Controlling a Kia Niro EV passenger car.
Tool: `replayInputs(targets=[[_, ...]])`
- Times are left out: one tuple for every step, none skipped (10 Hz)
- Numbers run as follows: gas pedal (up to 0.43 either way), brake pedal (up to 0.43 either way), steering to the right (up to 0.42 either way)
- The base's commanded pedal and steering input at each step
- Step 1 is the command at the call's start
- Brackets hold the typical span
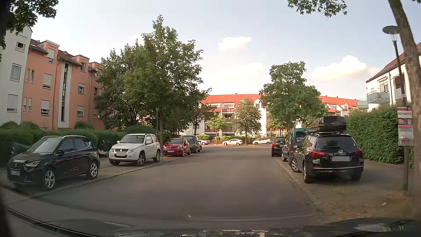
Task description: Follow the waypoints while adhering to traffic rules and regulations
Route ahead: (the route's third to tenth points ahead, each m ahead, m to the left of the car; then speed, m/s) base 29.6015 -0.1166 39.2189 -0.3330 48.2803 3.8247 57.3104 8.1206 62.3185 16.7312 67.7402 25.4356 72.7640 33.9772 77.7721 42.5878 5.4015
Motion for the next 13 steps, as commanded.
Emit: replayInputs(targets=[[0.028,0.012,0.044],[0.028,0.012,0.048],[0.028,0.018,0.050],[0.008,0.012,0.051],[0.008,0.012,0.050],[0.008,0.012,0.050],[0.008,0.018,0.050],[0.000,0.012,0.050],[0.000,0.012,0.050],[0.000,0.012,0.049],[0.000,0.012,0.050],[0.000,0.012,0.048],[0.000,0.012,0.041]])
